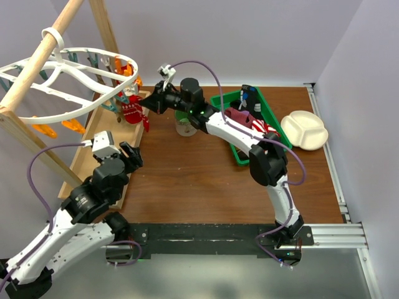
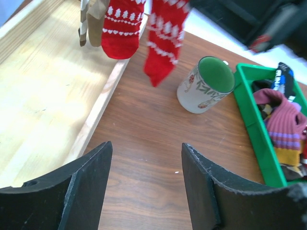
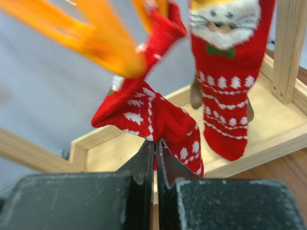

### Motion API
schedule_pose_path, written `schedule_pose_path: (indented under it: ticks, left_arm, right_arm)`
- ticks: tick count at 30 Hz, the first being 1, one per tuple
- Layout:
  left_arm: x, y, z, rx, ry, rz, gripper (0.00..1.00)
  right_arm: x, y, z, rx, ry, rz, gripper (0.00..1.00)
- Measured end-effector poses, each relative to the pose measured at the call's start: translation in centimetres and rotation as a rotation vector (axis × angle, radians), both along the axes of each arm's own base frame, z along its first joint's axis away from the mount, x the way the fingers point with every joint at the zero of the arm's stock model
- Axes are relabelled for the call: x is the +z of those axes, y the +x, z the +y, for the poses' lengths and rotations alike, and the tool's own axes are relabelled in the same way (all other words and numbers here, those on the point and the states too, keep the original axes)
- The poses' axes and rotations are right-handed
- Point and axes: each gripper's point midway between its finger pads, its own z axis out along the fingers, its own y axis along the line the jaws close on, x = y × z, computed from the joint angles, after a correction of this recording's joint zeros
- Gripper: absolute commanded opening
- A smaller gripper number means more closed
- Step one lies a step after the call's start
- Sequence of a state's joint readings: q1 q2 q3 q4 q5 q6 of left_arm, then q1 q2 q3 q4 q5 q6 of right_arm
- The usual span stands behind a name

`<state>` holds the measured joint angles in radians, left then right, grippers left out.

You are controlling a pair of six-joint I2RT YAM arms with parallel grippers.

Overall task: Remove the socks clipped to the hanger
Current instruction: Remove the sock from the hanger.

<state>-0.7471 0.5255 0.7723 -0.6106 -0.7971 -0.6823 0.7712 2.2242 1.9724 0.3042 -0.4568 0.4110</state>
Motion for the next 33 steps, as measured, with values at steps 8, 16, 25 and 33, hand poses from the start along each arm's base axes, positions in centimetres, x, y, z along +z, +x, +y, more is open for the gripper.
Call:
schedule_pose_path:
  ticks: [8, 16, 25, 33]
  left_arm:
    - [-0.2, 0.4, 0.0, 0.015, 0.029, 0.01, 0.71]
    - [1.2, 1.4, -1.2, -0.019, 0.005, -0.051, 0.74]
    - [0.8, 2.6, -3.8, -0.112, 0.022, -0.061, 0.77]
    - [0.0, 3.6, -6.0, -0.223, 0.021, -0.081, 0.79]
  right_arm:
    - [3.6, -2.5, -2.2, 0.008, 0.016, -0.044, 0.0]
    - [2.7, -5.1, -4.8, 0.014, -0.059, -0.03, 0.0]
    - [1.5, -8.4, -8.4, 0.01, -0.119, -0.012, 0.0]
    - [2.8, -10.9, -10.2, 0.038, -0.112, -0.013, 0.0]
